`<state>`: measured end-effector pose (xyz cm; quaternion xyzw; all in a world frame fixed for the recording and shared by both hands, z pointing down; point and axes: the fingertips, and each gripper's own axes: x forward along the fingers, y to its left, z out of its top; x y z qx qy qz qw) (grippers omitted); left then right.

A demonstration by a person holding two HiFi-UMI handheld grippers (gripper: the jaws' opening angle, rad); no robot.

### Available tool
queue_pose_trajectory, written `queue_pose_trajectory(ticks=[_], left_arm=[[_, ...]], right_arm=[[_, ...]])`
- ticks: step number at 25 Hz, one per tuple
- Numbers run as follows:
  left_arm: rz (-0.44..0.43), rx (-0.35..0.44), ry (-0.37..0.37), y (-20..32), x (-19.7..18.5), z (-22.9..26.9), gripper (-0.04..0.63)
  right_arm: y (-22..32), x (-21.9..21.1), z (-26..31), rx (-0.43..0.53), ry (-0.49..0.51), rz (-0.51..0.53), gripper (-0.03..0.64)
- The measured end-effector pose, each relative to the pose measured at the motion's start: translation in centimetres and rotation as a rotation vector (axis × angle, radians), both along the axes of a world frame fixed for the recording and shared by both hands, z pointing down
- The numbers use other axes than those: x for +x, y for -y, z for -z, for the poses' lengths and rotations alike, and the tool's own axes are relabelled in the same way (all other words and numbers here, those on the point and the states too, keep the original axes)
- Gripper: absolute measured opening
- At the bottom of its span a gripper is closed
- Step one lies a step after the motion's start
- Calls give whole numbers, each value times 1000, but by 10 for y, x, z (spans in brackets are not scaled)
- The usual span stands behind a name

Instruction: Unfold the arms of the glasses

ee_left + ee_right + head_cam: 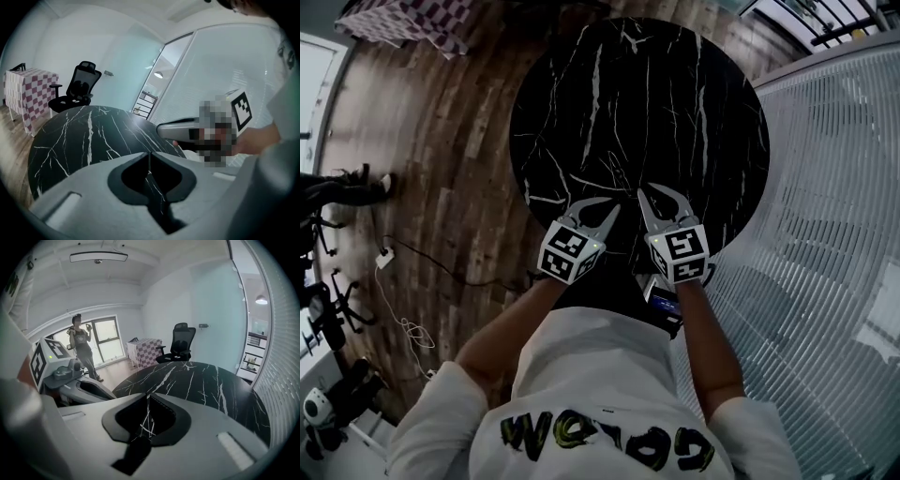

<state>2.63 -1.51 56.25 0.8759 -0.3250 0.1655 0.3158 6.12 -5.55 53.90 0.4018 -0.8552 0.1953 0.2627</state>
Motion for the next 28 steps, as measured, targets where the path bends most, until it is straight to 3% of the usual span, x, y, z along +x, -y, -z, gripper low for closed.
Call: queue_pose_trajectory(ticks=[20,28], left_arm=[[54,-221,97,16,7,-110,72],[88,-266,129,22,12,-129,87]], right_arm=[[18,-6,-109,-229,-78,-2,49],[19,-7,-128,-282,-101,12,71]])
